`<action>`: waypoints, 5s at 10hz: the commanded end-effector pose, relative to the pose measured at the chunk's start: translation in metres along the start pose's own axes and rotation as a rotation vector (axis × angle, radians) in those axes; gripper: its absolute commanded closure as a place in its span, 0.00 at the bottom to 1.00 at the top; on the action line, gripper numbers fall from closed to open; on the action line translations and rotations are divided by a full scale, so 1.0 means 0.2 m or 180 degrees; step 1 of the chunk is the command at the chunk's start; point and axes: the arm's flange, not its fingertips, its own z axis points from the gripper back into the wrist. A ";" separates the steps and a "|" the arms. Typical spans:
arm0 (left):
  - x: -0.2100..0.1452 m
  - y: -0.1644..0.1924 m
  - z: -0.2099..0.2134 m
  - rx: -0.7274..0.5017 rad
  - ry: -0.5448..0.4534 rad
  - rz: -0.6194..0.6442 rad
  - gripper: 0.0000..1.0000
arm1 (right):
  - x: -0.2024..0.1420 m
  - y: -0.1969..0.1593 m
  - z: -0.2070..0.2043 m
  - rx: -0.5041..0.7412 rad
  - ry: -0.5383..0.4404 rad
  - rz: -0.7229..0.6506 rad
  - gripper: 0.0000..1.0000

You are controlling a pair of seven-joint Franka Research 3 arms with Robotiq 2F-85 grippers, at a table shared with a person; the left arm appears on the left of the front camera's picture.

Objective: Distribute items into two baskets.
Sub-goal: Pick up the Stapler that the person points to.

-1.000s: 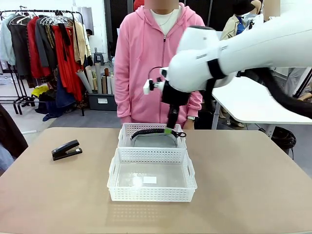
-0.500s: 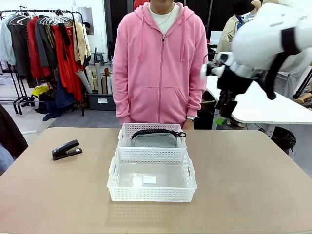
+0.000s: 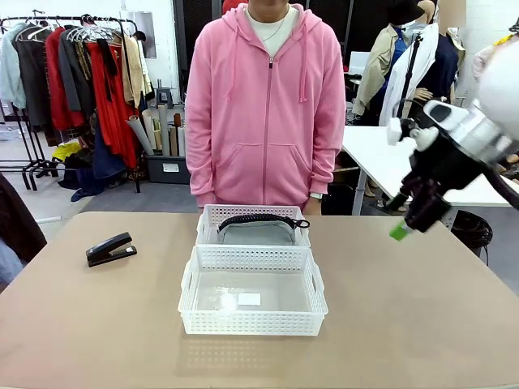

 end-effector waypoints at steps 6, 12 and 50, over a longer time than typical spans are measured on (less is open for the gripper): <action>0.00 0.00 0.00 -0.0019 -0.0027 -0.0007 0.00 | -0.54 0.03 0.31 -0.0210 -0.0483 -0.0710 0.00; 0.00 0.00 0.00 -0.0019 -0.0027 -0.0007 0.00 | -0.85 -0.06 0.52 -0.0264 -0.1143 -0.1343 0.00; 0.78 0.52 -0.68 0.0442 0.0644 -0.0262 0.00 | -0.79 -0.49 0.64 0.0737 -0.1445 -0.1535 0.00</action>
